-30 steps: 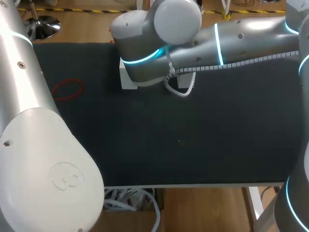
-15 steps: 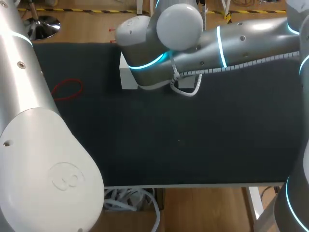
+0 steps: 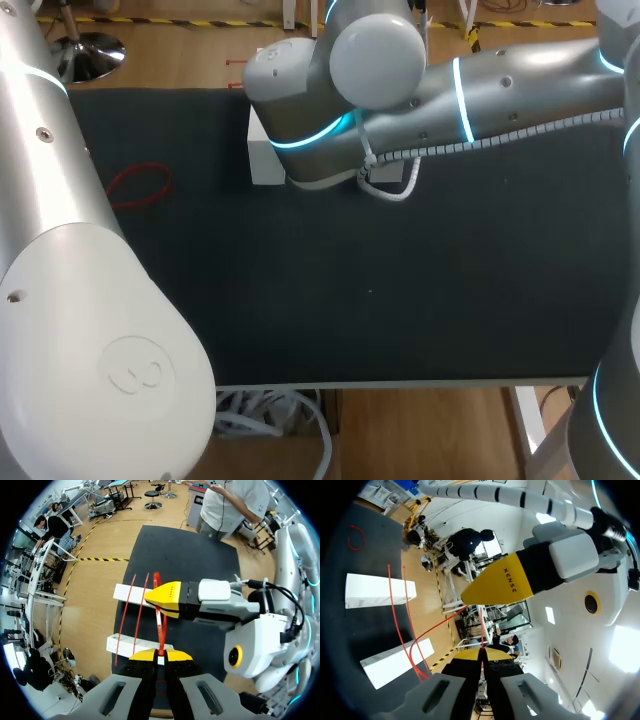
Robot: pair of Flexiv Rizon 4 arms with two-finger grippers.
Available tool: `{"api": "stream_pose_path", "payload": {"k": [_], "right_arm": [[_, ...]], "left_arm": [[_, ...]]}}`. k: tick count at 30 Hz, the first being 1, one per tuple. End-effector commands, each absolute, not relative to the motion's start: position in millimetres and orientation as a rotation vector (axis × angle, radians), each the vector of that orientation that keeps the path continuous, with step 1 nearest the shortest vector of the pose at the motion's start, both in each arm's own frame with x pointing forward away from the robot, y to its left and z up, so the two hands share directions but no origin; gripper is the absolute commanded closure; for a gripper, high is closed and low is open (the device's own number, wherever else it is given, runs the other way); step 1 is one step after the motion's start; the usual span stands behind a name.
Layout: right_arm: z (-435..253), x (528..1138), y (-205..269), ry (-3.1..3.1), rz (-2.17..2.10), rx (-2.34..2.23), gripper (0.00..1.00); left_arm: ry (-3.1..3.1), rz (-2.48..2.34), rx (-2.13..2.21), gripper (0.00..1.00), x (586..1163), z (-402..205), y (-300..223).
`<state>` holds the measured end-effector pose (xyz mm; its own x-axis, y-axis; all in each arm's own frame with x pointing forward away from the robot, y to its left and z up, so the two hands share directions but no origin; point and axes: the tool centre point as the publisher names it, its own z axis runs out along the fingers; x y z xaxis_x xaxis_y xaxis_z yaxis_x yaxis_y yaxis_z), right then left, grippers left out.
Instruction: Grab the tape and strap the tape.
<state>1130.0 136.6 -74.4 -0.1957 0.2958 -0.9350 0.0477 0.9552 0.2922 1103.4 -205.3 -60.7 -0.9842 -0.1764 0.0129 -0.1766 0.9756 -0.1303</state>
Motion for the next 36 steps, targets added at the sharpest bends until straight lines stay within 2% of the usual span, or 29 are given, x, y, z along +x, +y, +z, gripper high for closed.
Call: {"api": "stream_pose_path", "payload": {"k": [1, 36], "right_arm": [[-72.3, 1128.7, 138.2, 1.767, 0.232, 0.254, 1.0], [-73.2, 1131.1, 150.9, 1.763, 0.258, 0.262, 1.0]], "left_arm": [[-3.118, 0.197, 0.277, 1.0, 1104.5, -59.0, -205.9], [-3.118, 0.197, 0.277, 1.0, 1104.5, -59.0, -205.9]]}}
